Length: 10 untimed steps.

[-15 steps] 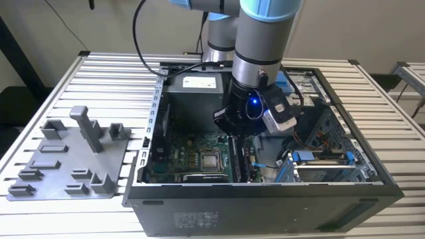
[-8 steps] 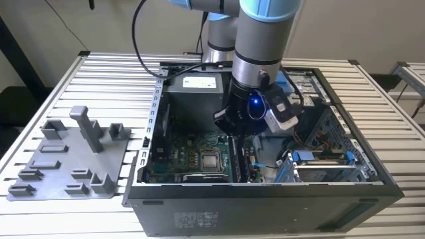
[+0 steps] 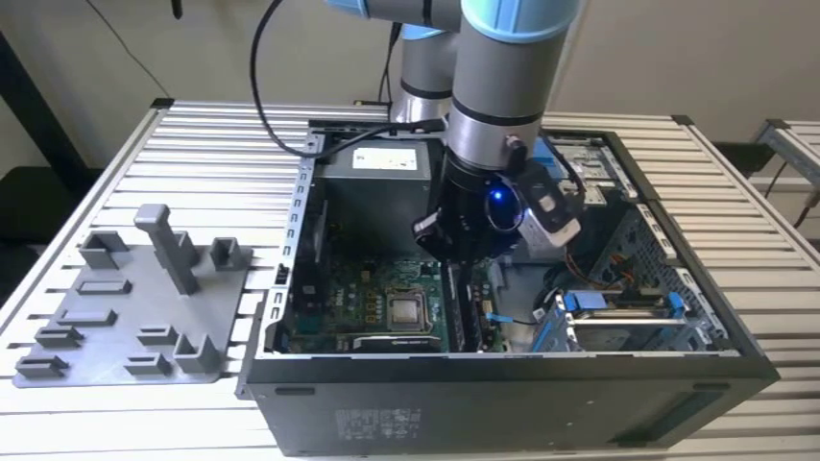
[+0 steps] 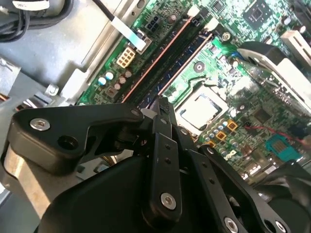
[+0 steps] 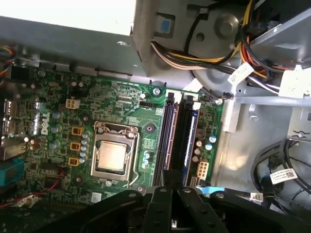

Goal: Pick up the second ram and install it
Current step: 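Press down the second ram until it locks into place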

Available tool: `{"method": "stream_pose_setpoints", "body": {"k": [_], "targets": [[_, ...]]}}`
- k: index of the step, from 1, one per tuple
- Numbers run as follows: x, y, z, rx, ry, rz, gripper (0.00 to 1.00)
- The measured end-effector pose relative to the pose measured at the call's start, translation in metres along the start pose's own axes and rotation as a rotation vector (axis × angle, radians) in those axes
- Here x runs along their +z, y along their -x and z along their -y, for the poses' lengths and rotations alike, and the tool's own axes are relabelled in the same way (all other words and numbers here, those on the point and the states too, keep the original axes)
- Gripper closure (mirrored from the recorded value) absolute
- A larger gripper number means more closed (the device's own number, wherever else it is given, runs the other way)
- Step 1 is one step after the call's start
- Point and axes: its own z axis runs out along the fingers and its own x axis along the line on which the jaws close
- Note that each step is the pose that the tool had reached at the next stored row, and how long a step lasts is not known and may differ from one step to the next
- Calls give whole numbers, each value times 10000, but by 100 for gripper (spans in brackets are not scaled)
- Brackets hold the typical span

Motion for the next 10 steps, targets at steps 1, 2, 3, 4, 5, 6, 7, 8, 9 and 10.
{"method": "stream_pose_setpoints", "body": {"k": [1, 2, 3, 4, 5, 6, 7, 8, 9, 10], "targets": [[0, 0, 0, -135, 2, 4, 89], [0, 0, 0, -244, 4, 9, 89], [1, 0, 0, -343, 6, 13, 89], [1, 0, 0, -448, 8, 17, 89], [1, 0, 0, -556, 10, 21, 89], [1, 0, 0, -664, 11, 24, 89], [1, 0, 0, -771, 13, 29, 89], [1, 0, 0, -876, 15, 32, 89], [1, 0, 0, -988, 16, 36, 89], [1, 0, 0, -1096, 18, 40, 89]]}}
